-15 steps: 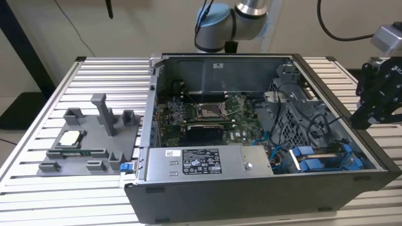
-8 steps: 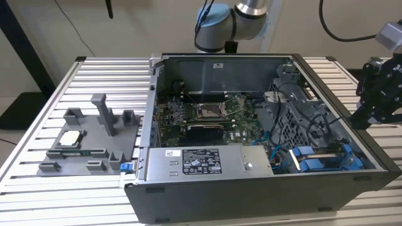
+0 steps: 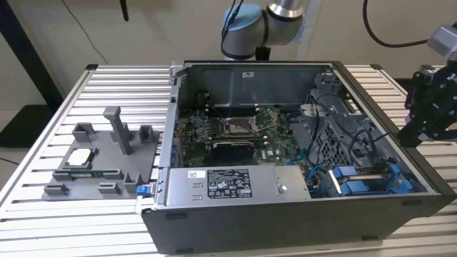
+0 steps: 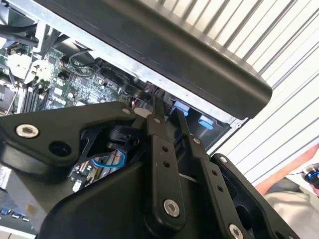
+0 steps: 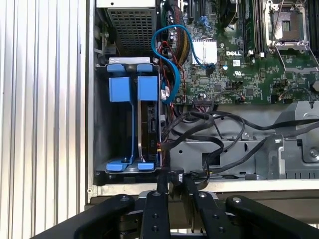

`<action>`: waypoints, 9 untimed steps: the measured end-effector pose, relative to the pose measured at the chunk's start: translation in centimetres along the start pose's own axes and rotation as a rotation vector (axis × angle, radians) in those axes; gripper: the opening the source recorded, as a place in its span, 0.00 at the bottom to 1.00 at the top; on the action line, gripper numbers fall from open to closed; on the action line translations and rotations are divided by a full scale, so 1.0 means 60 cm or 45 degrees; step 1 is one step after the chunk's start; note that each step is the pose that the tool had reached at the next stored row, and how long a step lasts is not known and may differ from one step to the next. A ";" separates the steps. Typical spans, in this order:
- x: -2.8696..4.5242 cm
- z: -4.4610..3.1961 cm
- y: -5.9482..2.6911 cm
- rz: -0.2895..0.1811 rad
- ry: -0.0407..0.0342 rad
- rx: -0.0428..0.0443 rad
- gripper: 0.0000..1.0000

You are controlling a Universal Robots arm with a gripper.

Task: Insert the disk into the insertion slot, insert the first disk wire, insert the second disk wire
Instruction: 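Insert the second disk wire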

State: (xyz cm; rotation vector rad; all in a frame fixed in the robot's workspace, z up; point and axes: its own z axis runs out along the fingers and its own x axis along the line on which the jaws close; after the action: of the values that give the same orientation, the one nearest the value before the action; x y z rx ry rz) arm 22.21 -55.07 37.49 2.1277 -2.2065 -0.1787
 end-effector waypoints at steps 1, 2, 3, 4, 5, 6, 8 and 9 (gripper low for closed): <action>0.000 0.000 0.000 0.000 0.0000 0.000 0.27; 0.000 0.000 0.000 0.000 0.0000 0.000 0.27; 0.000 0.000 0.000 0.000 0.0000 0.000 0.27; 0.000 0.000 0.000 0.000 0.0000 0.000 0.27; 0.000 0.000 0.000 0.000 0.0000 0.000 0.28; 0.000 0.000 0.000 0.000 0.0000 0.000 0.28; 0.000 0.000 0.000 0.000 0.0000 0.000 0.35; 0.000 0.000 0.000 0.000 0.0000 0.000 0.35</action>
State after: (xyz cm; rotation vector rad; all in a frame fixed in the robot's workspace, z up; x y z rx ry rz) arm 22.22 -55.07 37.49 2.1277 -2.2064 -0.1786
